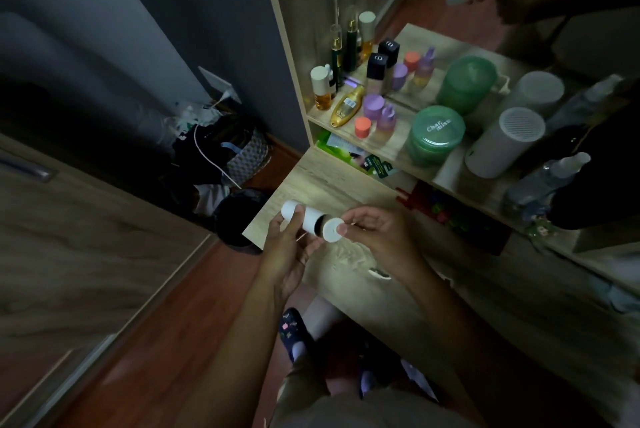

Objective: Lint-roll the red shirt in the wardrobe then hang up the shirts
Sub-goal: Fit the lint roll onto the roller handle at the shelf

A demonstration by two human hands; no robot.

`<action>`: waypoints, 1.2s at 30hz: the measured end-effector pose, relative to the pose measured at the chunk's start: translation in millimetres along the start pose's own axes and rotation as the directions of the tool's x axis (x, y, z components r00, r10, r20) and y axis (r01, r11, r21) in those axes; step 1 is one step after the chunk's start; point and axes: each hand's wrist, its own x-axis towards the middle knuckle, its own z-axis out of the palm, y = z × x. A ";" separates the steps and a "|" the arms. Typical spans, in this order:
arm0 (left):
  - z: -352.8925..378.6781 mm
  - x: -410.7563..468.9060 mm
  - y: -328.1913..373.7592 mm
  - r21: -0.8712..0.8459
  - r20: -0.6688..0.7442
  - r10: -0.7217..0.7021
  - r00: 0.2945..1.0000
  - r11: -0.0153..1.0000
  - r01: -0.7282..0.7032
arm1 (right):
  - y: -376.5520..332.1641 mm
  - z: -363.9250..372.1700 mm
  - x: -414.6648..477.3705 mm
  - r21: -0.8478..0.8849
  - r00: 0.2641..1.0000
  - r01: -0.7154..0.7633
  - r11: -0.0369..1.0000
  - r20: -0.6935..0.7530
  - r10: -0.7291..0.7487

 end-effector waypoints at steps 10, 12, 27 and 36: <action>18.0 -8.9 0.2 0.021 0.035 0.027 0.999 0.999 -0.028 | -2.1 0.1 -4.2 -0.032 0.997 0.045 0.998 -0.062 -0.047; 19.9 -9.0 -0.1 0.025 0.037 0.031 0.999 0.999 -0.032 | -2.5 -1.4 -5.7 -0.041 0.996 0.056 0.998 -0.066 -0.059; 27.6 -9.3 0.3 0.006 0.048 0.025 0.999 1.000 -0.025 | -4.1 -13.3 2.0 -0.067 0.996 0.056 0.996 -0.060 -0.060; 29.9 -7.5 5.9 0.015 0.061 0.012 0.998 1.000 -0.013 | 8.7 -4.5 12.4 -0.173 0.981 0.108 0.979 -0.141 -0.133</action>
